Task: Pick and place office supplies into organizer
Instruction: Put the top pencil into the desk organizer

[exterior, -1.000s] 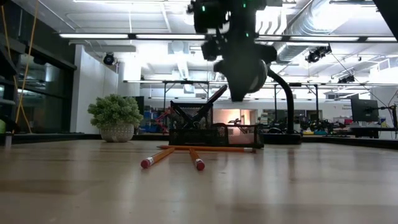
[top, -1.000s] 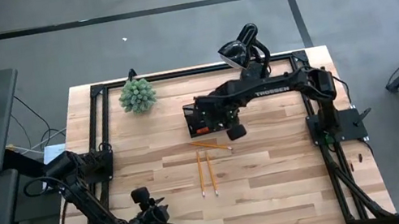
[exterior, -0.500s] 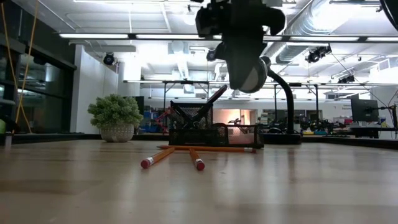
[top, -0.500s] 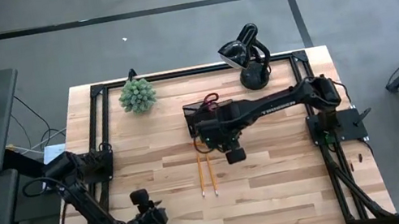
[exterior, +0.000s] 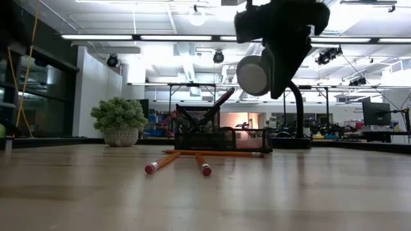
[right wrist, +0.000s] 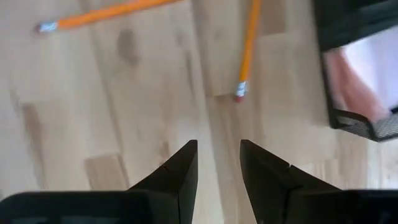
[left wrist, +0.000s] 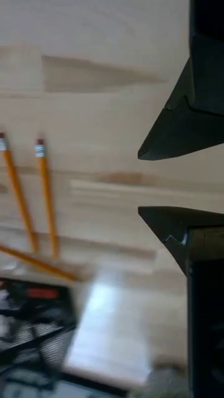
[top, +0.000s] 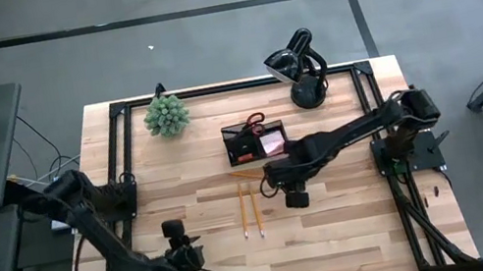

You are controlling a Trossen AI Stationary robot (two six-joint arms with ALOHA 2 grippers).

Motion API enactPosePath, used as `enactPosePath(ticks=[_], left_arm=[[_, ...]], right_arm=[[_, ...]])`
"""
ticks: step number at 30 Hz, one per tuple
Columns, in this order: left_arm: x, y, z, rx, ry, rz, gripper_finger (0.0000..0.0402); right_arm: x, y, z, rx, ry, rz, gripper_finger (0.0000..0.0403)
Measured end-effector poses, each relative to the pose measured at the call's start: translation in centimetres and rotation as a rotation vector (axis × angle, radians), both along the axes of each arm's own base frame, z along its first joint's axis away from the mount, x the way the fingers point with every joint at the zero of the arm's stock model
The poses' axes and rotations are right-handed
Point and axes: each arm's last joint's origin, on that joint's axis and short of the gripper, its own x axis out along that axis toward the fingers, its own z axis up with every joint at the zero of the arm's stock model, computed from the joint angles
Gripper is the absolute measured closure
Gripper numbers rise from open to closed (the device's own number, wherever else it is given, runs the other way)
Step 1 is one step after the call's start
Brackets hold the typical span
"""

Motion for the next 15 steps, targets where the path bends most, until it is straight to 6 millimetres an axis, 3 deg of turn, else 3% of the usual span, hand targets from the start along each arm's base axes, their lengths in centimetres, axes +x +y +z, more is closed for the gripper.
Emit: enactPosePath(ticks=[7, 12, 15], left_arm=[[1.4, 3.9, 4.0, 0.044, 0.039, -0.128, 0.0282], [2.0, 7.4, 6.6, 0.022, -0.001, -0.076, 0.0282], [2.3, 9.5, 7.9, 0.026, -0.049, -0.030, 0.0283]], right_arm=[[-0.3, 0.2, -0.2, -0.072, -0.104, -0.063, 0.0289], [0.4, -0.3, 0.0, -0.138, -0.169, -0.010, 0.0289], [0.3, -1.5, -1.2, -0.138, -0.167, -0.006, 0.0289]])
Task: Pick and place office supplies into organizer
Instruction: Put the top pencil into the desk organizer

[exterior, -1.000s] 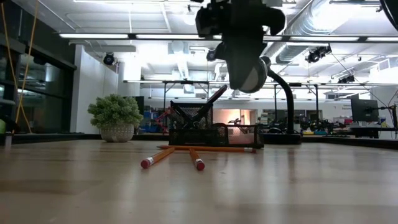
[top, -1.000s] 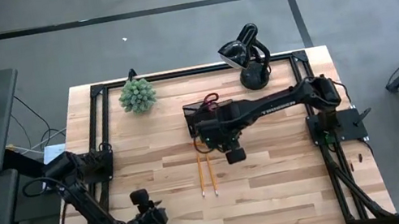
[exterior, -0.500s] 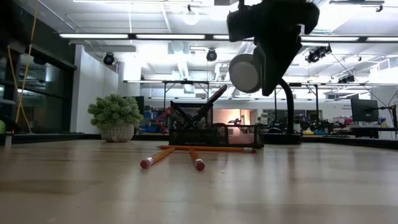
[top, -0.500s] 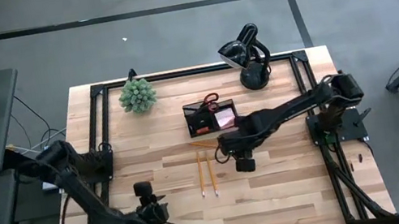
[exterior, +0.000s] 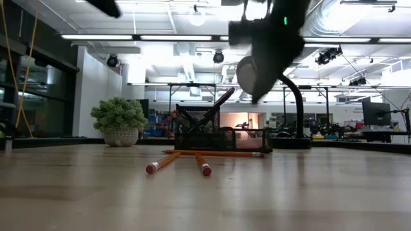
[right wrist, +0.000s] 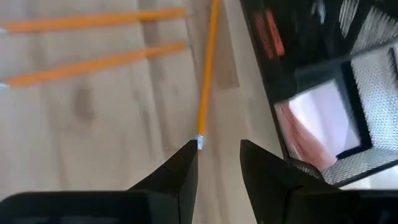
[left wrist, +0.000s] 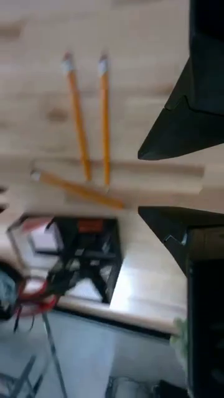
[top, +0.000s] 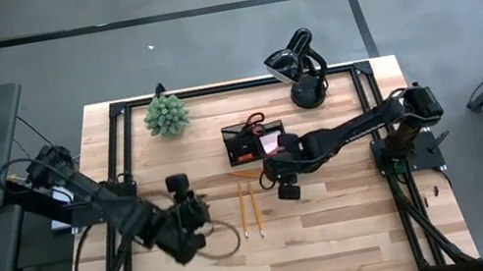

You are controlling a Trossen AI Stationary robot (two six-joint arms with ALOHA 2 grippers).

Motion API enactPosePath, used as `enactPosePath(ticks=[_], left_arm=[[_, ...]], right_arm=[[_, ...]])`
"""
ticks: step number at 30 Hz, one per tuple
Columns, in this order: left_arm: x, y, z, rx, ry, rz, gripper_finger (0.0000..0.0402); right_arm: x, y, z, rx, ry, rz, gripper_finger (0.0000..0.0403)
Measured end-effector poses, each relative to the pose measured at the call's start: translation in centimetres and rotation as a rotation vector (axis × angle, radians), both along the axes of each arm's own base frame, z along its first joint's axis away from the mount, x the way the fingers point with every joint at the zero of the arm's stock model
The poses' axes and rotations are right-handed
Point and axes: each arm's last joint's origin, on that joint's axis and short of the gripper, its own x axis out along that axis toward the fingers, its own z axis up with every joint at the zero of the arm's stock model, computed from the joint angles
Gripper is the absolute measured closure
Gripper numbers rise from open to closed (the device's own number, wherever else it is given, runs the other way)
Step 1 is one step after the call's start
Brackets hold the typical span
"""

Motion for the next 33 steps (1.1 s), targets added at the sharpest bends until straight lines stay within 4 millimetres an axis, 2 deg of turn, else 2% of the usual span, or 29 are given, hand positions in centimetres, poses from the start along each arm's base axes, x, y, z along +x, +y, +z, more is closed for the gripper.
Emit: enactPosePath(ticks=[3, 6, 10, 15, 19, 25, 33], left_arm=[[0.2, 2.0, 0.3, -0.036, -0.079, 0.012, 0.0292], [0.0, 3.9, -0.7, -0.143, -0.190, -0.002, 0.0311], [-1.3, 5.9, -1.7, -0.285, -0.341, -0.039, 0.0343], [-3.2, 7.6, -1.6, -0.328, -0.466, -0.018, 0.0377], [-4.0, 8.6, -1.3, -0.297, -0.462, -0.003, 0.0393], [-4.0, 10.0, -1.6, -0.205, -0.384, -0.011, 0.0400], [-4.4, 11.6, -2.3, -0.155, -0.295, -0.134, 0.0399]], right_arm=[[-1.0, -0.9, -2.5, 0.034, 0.033, 0.004, 0.0289], [-2.2, -1.1, -3.7, 0.058, 0.022, 0.024, 0.0289], [-3.2, -0.8, -3.4, 0.111, -0.028, 0.093, 0.0289], [-3.3, -1.1, -2.1, 0.220, -0.060, 0.160, 0.0289], [-2.5, -1.8, -1.8, 0.326, -0.061, 0.113, 0.0289], [-1.7, -2.0, -2.2, 0.189, -0.094, 0.119, 0.0289], [-1.2, -2.7, -4.1, 0.237, -0.038, -0.037, 0.0289]])
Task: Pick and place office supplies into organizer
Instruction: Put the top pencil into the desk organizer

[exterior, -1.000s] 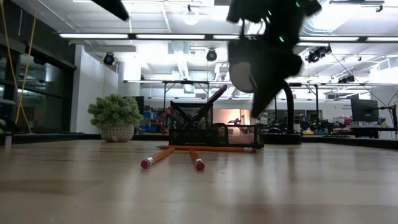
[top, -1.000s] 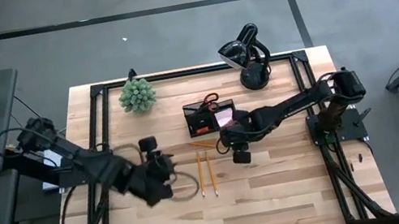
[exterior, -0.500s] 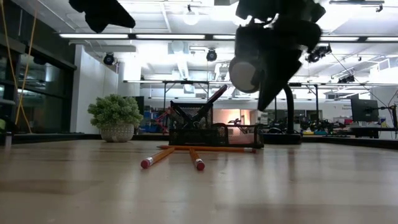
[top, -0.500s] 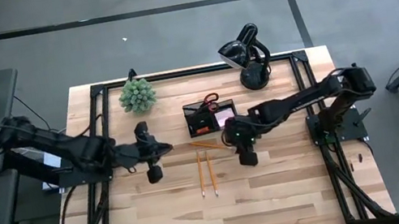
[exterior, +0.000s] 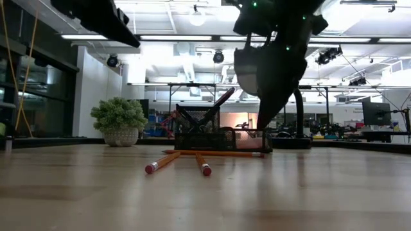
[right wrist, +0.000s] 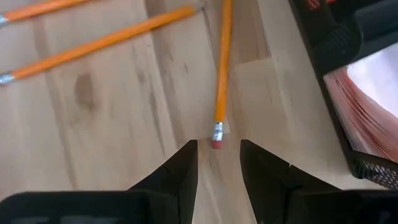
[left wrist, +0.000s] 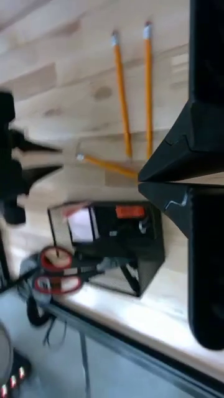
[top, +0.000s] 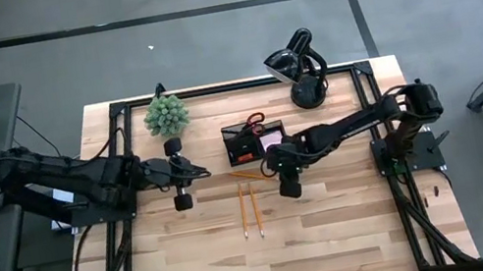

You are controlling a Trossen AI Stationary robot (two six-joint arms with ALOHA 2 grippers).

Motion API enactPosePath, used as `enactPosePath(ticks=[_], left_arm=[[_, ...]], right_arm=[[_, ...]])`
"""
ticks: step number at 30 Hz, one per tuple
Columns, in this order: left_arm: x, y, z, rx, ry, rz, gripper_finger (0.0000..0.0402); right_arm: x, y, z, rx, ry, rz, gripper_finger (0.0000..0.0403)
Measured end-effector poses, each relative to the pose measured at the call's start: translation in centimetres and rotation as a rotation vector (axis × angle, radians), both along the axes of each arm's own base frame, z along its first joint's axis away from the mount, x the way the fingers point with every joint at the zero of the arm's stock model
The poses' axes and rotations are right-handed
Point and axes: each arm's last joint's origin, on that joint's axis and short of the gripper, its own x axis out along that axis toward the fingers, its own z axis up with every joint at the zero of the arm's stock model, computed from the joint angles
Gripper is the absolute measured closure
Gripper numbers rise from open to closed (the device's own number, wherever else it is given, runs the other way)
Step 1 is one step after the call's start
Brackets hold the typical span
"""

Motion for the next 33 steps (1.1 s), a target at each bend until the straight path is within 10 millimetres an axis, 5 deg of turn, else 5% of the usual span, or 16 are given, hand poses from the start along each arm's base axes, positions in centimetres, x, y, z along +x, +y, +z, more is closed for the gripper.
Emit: enactPosePath(ticks=[15, 33], left_arm=[[-1.3, 0.9, -3.3, 0.021, 0.058, -0.307, 0.0401], [-3.4, 1.1, -4.7, -0.001, -0.088, -0.304, 0.0399]], right_arm=[[0.8, 0.2, -0.5, 0.000, 0.077, -0.053, 0.0289], [2.6, 0.4, -2.7, 0.036, 0.207, -0.018, 0.0289]])
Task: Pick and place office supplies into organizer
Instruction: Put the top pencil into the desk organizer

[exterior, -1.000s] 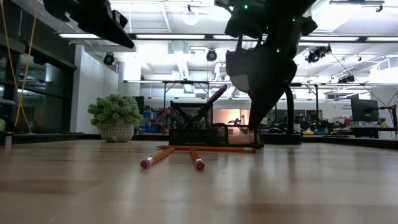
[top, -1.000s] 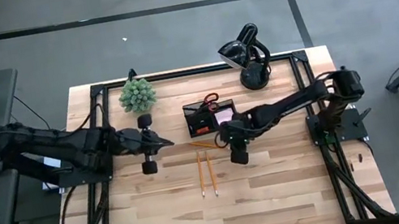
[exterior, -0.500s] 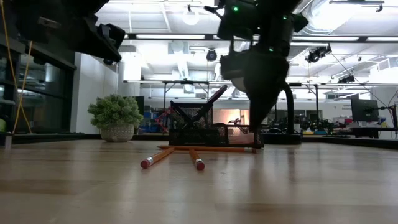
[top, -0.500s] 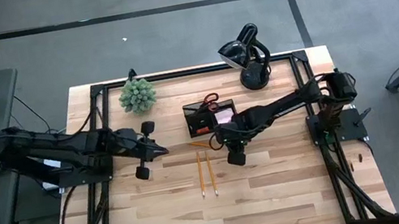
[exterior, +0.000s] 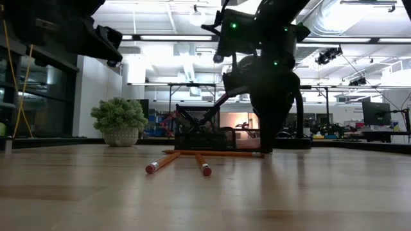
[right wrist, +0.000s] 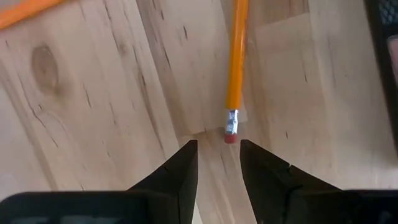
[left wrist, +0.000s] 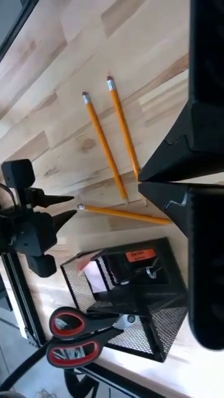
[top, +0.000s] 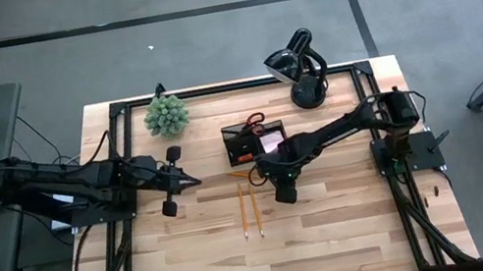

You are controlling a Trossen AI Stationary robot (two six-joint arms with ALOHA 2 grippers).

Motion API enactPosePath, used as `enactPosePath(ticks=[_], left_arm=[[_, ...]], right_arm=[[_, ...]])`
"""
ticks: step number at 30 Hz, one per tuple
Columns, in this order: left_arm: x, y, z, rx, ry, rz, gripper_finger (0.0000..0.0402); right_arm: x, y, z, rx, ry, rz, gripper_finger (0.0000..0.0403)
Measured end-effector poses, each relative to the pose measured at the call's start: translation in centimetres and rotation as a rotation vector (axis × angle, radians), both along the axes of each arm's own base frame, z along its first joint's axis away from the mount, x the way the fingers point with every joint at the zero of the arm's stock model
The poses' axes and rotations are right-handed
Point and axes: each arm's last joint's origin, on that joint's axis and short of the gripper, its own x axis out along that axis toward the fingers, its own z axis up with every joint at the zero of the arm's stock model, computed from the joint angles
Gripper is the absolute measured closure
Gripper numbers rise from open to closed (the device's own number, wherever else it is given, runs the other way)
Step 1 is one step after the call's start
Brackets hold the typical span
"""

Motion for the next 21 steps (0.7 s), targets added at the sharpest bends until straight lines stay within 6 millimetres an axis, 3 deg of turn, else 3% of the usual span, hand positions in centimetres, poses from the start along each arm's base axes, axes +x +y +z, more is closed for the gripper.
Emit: enactPosePath(ticks=[21], left_arm=[[0.00, 0.07, 0.00, 0.012, 0.001, 0.020, 0.0398]], right_arm=[[0.06, -0.94, -0.82, 0.043, 0.032, 0.000, 0.0289]])
